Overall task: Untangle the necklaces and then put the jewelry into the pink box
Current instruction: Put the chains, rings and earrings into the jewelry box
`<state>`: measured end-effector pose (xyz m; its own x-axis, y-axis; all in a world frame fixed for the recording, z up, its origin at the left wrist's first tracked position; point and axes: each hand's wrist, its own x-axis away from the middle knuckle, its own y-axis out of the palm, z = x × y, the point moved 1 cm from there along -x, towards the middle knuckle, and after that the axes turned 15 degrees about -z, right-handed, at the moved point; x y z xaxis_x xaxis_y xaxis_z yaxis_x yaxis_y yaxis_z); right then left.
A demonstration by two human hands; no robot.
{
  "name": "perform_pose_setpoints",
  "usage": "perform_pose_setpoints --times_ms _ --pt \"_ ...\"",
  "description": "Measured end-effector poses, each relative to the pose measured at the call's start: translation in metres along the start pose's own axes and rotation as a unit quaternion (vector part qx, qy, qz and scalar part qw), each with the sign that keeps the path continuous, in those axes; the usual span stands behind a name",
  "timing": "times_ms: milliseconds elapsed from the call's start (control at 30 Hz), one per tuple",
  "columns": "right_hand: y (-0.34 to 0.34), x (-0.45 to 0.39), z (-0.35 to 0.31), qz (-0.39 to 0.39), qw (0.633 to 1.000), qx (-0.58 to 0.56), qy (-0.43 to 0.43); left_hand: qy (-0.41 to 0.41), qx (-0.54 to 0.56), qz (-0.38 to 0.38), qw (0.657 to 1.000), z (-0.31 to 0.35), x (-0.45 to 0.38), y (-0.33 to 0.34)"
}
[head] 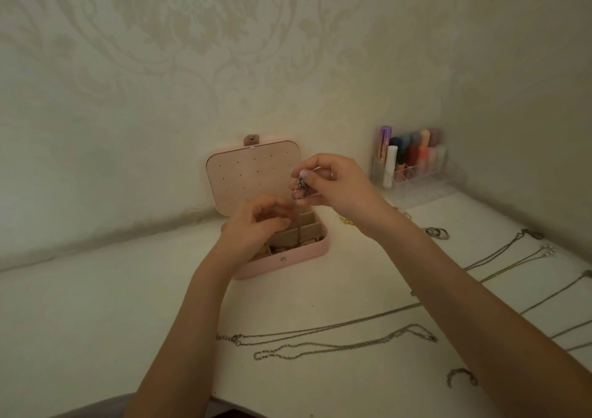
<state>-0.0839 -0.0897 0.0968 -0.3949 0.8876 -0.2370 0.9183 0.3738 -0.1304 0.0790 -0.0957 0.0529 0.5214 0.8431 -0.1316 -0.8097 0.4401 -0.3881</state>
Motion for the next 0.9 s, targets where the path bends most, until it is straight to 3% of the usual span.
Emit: perform_pose_setpoints --times_ms 133,300,433,600,767,900 --pt "0.002 -0.002 0.004 -0.017 1.0 0.014 -0.002 -0.008 0.048 -0.054 0.997 0.001 -0.001 0.003" --pt "-0.024 -0.001 0.014 0.041 0.98 0.191 0.041 0.028 0.075 0.035 0.996 0.0 0.001 -0.005" --pt "-0.034 -0.001 0.026 -0.012 0.948 0.293 0.122 0.025 0.017 0.05 0.998 0.004 0.003 -0.006" --pt "-0.025 -0.001 0.038 -0.075 0.931 0.333 0.131 0.01 -0.076 0.029 0.997 0.004 0.005 -0.005" --pt "-0.028 0.0 0.043 -0.088 0.919 0.355 0.149 -0.024 -0.149 0.01 0.988 0.002 0.005 -0.004" --pt "-0.035 0.0 0.037 -0.066 0.932 0.336 0.122 -0.059 -0.192 -0.005 0.98 -0.001 0.006 -0.004"
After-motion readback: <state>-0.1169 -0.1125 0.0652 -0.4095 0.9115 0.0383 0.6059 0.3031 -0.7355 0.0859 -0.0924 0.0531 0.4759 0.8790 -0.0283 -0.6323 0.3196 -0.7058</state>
